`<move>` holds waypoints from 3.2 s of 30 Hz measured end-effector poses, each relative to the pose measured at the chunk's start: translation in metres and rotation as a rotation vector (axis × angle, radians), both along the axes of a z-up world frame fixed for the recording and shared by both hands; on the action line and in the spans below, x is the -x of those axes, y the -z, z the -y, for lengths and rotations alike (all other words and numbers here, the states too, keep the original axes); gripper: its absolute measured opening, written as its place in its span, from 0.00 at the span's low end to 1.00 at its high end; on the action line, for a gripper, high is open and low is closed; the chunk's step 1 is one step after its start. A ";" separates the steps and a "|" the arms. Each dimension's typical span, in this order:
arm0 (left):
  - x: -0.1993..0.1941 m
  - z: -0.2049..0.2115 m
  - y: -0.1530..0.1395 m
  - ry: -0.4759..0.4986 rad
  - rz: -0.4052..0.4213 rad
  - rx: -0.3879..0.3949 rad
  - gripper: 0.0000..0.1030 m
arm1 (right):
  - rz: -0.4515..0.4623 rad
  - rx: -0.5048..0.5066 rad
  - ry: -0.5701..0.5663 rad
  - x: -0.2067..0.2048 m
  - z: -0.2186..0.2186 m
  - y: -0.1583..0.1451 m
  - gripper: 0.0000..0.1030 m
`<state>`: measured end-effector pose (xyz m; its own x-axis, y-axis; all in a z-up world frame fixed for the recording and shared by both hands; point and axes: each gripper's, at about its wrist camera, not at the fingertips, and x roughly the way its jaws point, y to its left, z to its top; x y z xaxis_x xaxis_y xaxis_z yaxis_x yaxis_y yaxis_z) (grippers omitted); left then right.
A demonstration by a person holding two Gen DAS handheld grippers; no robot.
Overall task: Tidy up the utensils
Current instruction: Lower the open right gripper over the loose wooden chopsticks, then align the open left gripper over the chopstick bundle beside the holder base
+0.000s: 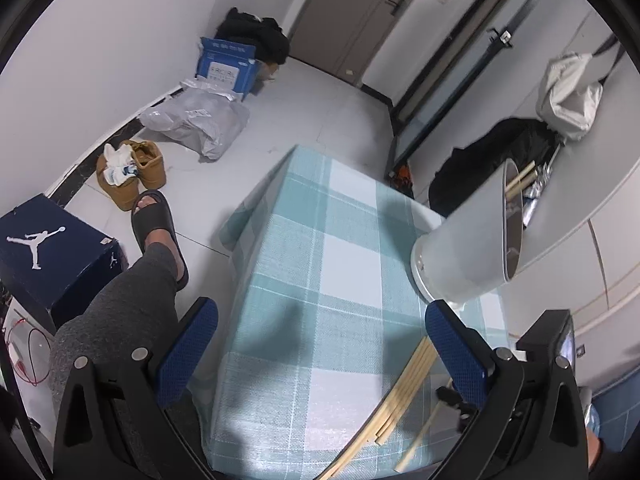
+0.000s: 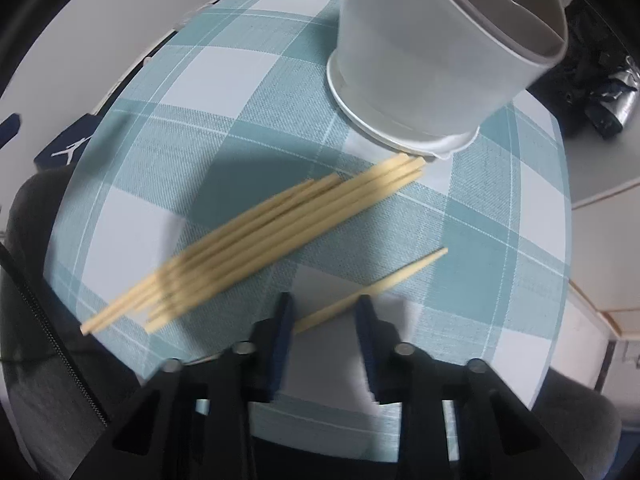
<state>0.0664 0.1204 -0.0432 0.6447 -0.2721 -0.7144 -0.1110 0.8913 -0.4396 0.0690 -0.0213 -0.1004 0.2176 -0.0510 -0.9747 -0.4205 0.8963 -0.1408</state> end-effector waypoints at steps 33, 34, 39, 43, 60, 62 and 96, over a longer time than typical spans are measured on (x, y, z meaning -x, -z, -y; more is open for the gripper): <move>-0.035 0.104 0.050 0.557 -0.304 -0.462 0.99 | 0.227 -0.584 0.217 -0.021 0.158 -0.048 0.47; -0.035 0.105 0.049 0.562 -0.303 -0.467 0.99 | 0.235 -0.590 0.229 -0.023 0.161 -0.049 0.48; -0.034 0.119 0.045 0.584 -0.312 -0.499 0.99 | 0.235 -0.627 0.265 -0.025 0.167 -0.043 0.48; -0.034 0.132 0.048 0.616 -0.334 -0.548 0.99 | 0.236 -0.639 0.275 -0.022 0.167 -0.040 0.49; -0.039 0.142 0.044 0.618 -0.322 -0.597 0.96 | 0.218 -0.685 0.281 -0.020 0.167 -0.037 0.53; -0.039 0.144 0.044 0.624 -0.319 -0.609 0.96 | 0.222 -0.688 0.278 -0.019 0.166 -0.039 0.53; -0.036 0.143 0.045 0.641 -0.338 -0.677 0.96 | 0.258 -0.698 0.256 -0.011 0.165 -0.046 0.55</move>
